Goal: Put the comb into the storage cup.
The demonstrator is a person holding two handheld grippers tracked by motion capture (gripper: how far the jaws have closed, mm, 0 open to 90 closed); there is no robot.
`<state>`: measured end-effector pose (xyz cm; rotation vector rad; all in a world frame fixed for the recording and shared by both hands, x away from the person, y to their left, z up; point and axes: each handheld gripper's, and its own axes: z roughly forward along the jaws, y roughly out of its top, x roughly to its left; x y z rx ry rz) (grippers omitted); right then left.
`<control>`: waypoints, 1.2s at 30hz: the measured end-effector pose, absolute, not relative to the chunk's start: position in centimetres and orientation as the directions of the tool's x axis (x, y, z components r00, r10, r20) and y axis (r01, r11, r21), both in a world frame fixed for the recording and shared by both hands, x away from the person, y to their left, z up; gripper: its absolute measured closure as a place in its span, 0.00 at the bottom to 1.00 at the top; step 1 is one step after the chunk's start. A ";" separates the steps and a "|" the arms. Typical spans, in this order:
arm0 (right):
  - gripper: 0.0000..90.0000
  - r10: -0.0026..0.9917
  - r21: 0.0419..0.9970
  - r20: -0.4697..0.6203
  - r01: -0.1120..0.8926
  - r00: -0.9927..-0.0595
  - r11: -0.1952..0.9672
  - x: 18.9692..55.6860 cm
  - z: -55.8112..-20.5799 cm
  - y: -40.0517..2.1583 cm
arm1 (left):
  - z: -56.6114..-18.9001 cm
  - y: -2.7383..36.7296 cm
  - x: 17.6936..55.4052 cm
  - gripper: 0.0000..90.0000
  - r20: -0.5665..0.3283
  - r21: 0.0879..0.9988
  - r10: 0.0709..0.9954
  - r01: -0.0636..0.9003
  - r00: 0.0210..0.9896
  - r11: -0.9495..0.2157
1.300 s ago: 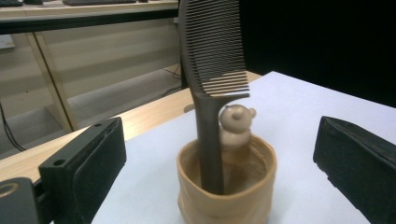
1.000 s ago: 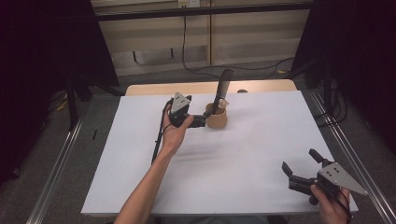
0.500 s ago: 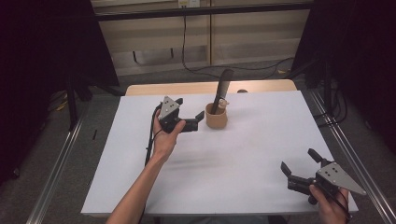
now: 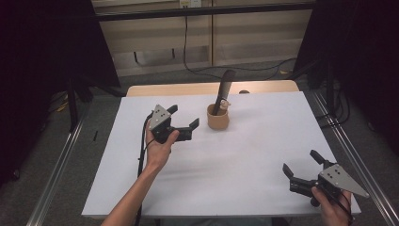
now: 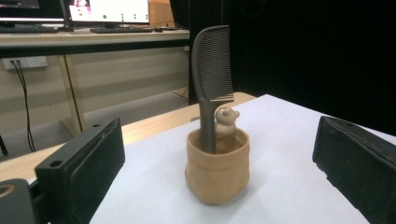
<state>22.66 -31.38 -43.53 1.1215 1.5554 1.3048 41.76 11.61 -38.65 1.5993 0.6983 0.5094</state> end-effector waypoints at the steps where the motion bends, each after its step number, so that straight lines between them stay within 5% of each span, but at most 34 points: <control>1: 0.00 0.957 0.988 -0.034 0.133 -0.287 0.075 22.7 -43.5 -31.4 | -38.8 11.9 41.6 0.02 -0.063 0.987 0.695 0.146 0.716 -0.061; 36: 0.00 0.959 0.988 -0.038 0.133 -0.281 0.078 22.7 -43.5 -31.3 | -40.8 18.4 35.3 0.03 0.006 0.985 0.797 0.135 0.604 -0.110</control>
